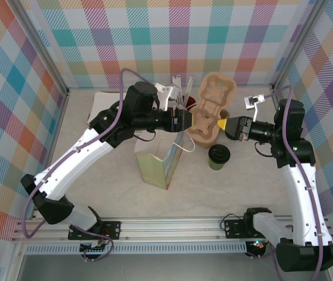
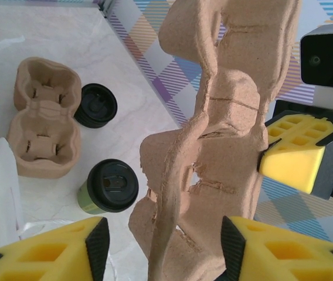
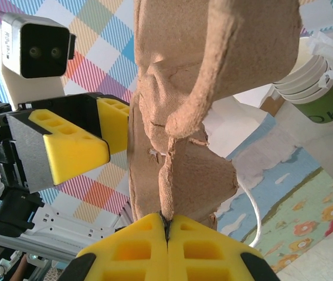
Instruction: Pack the takeout coffee
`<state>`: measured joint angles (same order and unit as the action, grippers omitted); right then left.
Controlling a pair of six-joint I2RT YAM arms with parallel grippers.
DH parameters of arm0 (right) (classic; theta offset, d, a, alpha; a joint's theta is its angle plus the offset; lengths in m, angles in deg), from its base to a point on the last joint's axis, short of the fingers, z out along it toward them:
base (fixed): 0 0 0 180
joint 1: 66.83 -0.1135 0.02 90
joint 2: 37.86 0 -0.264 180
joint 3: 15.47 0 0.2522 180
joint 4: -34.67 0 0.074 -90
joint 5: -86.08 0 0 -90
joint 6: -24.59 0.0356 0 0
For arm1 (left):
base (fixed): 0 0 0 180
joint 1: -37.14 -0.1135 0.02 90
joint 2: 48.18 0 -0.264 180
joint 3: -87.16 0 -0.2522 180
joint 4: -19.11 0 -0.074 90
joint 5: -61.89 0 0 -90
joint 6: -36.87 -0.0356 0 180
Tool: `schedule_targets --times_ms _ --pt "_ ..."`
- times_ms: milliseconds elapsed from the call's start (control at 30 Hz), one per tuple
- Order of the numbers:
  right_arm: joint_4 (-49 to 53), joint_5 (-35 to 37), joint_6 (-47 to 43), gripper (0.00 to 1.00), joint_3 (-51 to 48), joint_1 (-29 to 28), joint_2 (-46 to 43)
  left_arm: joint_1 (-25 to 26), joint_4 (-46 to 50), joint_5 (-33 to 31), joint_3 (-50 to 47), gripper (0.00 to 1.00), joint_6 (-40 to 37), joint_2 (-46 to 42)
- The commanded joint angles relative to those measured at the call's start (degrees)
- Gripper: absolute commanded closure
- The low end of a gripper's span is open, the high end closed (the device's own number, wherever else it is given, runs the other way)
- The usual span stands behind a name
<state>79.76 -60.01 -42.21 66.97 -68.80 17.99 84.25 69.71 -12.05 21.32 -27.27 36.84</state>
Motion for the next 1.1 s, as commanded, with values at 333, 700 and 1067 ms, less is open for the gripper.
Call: schedule_targets --times_ms 333,700,1067 --pt "-4.5 -2.2 1.1 0.95 -1.7 -0.6 -0.6 0.4 -1.7 1.0 1.6 0.80 0.3 -0.1" --pt "4.7 4.4 -6.6 0.68 0.7 -0.6 -0.8 0.4 -0.6 0.1 0.4 0.96 -0.8 -1.3" --pt "25.0 22.2 -24.3 0.44 11.0 -0.7 2.4 0.4 2.1 0.1 -0.5 1.00 1.5 -3.7"
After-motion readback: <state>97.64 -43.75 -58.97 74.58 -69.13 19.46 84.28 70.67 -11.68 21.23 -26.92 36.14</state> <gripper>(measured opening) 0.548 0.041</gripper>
